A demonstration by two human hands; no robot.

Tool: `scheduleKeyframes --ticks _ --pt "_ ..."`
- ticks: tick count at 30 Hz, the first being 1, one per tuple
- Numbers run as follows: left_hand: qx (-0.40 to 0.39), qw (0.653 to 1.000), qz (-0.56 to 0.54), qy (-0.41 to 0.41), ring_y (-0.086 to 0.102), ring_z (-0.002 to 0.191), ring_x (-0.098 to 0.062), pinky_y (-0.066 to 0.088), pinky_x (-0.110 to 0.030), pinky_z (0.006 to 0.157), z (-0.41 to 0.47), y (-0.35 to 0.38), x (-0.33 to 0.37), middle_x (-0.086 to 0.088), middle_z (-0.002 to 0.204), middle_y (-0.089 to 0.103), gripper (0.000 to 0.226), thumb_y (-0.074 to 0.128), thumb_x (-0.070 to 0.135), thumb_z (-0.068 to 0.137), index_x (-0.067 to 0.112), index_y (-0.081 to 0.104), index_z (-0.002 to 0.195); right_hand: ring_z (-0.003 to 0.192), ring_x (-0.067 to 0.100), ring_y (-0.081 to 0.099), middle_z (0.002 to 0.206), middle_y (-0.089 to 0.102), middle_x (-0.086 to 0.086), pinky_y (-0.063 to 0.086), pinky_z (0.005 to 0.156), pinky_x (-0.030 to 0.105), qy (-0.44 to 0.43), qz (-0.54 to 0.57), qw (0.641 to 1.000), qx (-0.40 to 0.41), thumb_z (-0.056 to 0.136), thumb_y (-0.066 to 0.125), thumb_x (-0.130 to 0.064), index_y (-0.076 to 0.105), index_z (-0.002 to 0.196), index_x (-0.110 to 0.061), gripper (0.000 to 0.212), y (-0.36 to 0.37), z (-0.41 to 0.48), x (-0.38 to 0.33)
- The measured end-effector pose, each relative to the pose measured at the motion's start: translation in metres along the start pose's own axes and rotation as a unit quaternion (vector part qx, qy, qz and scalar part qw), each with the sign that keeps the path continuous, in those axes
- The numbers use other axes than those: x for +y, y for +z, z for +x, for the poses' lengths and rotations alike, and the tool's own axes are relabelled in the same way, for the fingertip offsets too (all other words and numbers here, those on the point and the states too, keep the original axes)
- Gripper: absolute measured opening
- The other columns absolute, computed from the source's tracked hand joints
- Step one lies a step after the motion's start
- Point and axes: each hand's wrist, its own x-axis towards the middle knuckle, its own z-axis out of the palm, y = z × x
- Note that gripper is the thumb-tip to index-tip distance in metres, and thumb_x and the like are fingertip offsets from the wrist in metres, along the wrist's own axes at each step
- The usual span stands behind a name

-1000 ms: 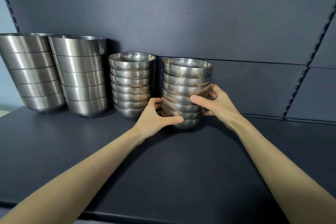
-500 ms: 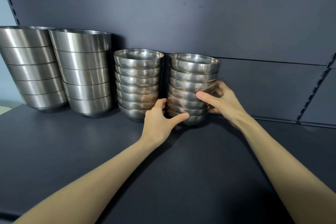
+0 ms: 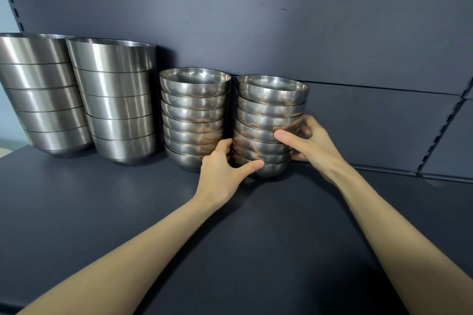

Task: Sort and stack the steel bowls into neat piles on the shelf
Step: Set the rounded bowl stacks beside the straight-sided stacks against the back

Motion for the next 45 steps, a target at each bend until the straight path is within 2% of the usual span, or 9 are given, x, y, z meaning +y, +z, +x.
scheduleKeyframes --ticks 6,10,13,16,20,25,29,38,45 --pt "-0.005 1.000 0.016 -0.001 0.052 0.122 -0.011 0.044 -0.033 0.104 -0.002 -0.001 0.000 0.001 0.130 0.059 0.085 0.082 0.048 0.066 0.018 0.046 0.137 0.098 0.002 0.068 0.102 0.070 -0.025 0.059 0.077 0.030 0.011 -0.014 1.000 -0.005 0.053 0.081 -0.056 0.054 0.110 -0.036 0.066 -0.002 0.000 0.001" --pt "-0.018 0.999 0.035 -0.008 0.049 0.127 -0.017 0.040 -0.037 0.107 -0.006 -0.004 0.001 -0.003 0.137 0.054 0.086 0.079 0.050 0.070 0.020 0.041 0.141 0.097 0.000 0.068 0.102 0.070 -0.026 0.058 0.079 0.030 0.014 -0.019 1.000 -0.014 0.063 0.083 -0.050 0.055 0.110 -0.036 0.057 -0.002 0.000 0.003" --pt "-0.028 0.997 0.066 -0.015 0.047 0.130 -0.020 0.039 -0.037 0.109 -0.009 -0.007 0.006 -0.007 0.139 0.052 0.087 0.076 0.052 0.072 0.019 0.038 0.143 0.099 -0.002 0.066 0.104 0.069 -0.026 0.057 0.083 0.030 0.018 -0.032 0.999 -0.018 0.057 0.080 -0.057 0.055 0.112 -0.037 0.064 -0.002 -0.002 0.003" --pt "-0.039 0.993 0.113 -0.021 0.053 0.123 -0.022 0.042 -0.039 0.104 -0.011 -0.013 0.014 -0.007 0.133 0.057 0.079 0.074 0.052 0.074 0.017 0.044 0.139 0.112 0.002 0.061 0.118 0.066 -0.019 0.050 0.099 0.036 0.020 -0.071 0.997 -0.016 0.055 0.080 -0.063 0.051 0.128 -0.035 0.083 -0.005 -0.008 0.000" --pt "-0.060 0.982 0.181 -0.009 0.061 0.107 -0.022 0.047 -0.040 0.097 -0.015 -0.032 0.029 -0.005 0.115 0.066 0.052 0.072 0.045 0.078 0.014 0.059 0.119 0.131 0.014 0.046 0.141 0.049 -0.007 0.037 0.097 0.022 0.028 -0.208 0.978 0.016 0.068 0.078 -0.056 0.037 0.145 -0.025 0.093 -0.018 -0.031 -0.015" --pt "-0.089 0.956 0.261 0.097 0.057 0.113 -0.023 0.046 -0.039 0.097 -0.035 -0.054 0.065 -0.006 0.121 0.063 0.049 0.069 0.040 0.083 0.013 0.058 0.122 0.138 0.024 0.035 0.151 0.038 0.006 0.031 0.103 0.028 0.009 -0.379 0.925 0.032 0.082 0.074 -0.037 0.035 0.147 -0.017 0.078 -0.037 -0.075 -0.053" --pt "-0.113 0.916 0.321 0.211 0.051 0.119 -0.025 0.042 -0.040 0.099 -0.060 -0.058 0.107 -0.006 0.127 0.056 0.054 0.065 0.040 0.086 0.014 0.051 0.131 0.139 0.026 0.033 0.152 0.034 0.007 0.031 0.112 0.042 0.002 -0.466 0.883 0.055 0.086 0.071 -0.036 0.036 0.146 -0.016 0.072 -0.051 -0.120 -0.094" --pt "-0.096 0.852 0.345 0.383 0.042 0.124 -0.024 0.034 -0.036 0.101 -0.125 -0.022 0.214 -0.003 0.133 0.049 0.061 0.059 0.045 0.089 0.018 0.041 0.140 0.132 0.028 0.041 0.148 0.036 0.000 0.037 0.106 0.049 -0.006 -0.555 0.821 0.132 0.089 0.065 -0.038 0.039 0.143 -0.019 0.064 -0.112 -0.225 -0.174" --pt "-0.114 0.825 0.348 0.430 0.037 0.129 -0.022 0.031 -0.036 0.102 -0.189 0.050 0.262 -0.001 0.140 0.042 0.065 0.054 0.048 0.091 0.020 0.032 0.145 0.131 0.028 0.041 0.150 0.032 0.001 0.041 0.101 0.048 0.015 -0.585 0.792 0.173 0.090 0.064 -0.038 0.038 0.144 -0.020 0.062 -0.189 -0.314 -0.184"
